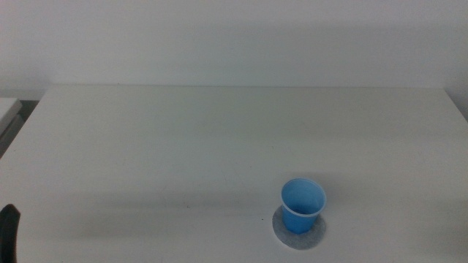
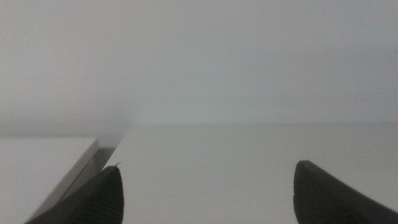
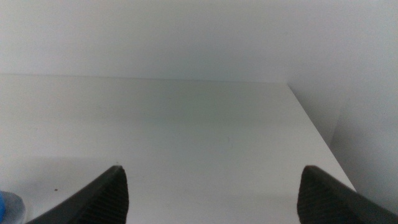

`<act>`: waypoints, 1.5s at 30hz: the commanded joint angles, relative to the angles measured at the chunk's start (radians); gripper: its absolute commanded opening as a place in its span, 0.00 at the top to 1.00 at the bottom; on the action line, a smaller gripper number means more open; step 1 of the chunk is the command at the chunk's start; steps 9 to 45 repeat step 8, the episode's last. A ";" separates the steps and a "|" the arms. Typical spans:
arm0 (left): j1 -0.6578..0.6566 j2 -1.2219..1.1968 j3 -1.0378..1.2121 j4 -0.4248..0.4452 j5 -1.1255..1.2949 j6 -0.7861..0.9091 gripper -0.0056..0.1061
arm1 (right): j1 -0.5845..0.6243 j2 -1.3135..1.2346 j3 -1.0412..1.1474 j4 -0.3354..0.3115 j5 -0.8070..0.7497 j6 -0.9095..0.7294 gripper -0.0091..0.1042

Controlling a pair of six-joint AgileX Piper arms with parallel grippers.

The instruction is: Place an empty cup on a cup mat.

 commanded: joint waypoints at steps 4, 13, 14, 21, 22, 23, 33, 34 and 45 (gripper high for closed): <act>-0.052 -0.004 0.001 -0.001 -0.034 0.000 0.11 | 0.003 -0.005 0.003 -0.006 -0.007 -0.004 0.10; -0.049 -0.004 0.001 -0.001 -0.032 0.000 0.11 | 0.003 -0.005 0.003 -0.006 -0.007 -0.004 0.10; -0.049 -0.004 0.001 -0.001 -0.032 0.000 0.11 | 0.003 -0.005 0.003 -0.006 -0.007 -0.004 0.10; -0.049 -0.004 0.001 -0.001 -0.032 0.000 0.11 | 0.003 -0.005 0.003 -0.006 -0.007 -0.004 0.10; -0.049 -0.004 0.001 -0.001 -0.032 0.000 0.11 | 0.003 -0.005 0.003 -0.006 -0.007 -0.004 0.10; -0.049 -0.004 0.001 -0.001 -0.032 0.000 0.11 | 0.003 -0.005 0.003 -0.006 -0.007 -0.004 0.10; -0.049 -0.004 0.001 -0.001 -0.032 0.000 0.11 | 0.003 -0.005 0.003 -0.006 -0.007 -0.004 0.10; -0.049 -0.004 0.001 -0.001 -0.032 0.000 0.11 | 0.003 -0.005 0.003 -0.006 -0.007 -0.004 0.10; -0.049 -0.004 0.001 -0.001 -0.032 0.000 0.11 | 0.003 -0.005 0.003 -0.006 -0.007 -0.004 0.10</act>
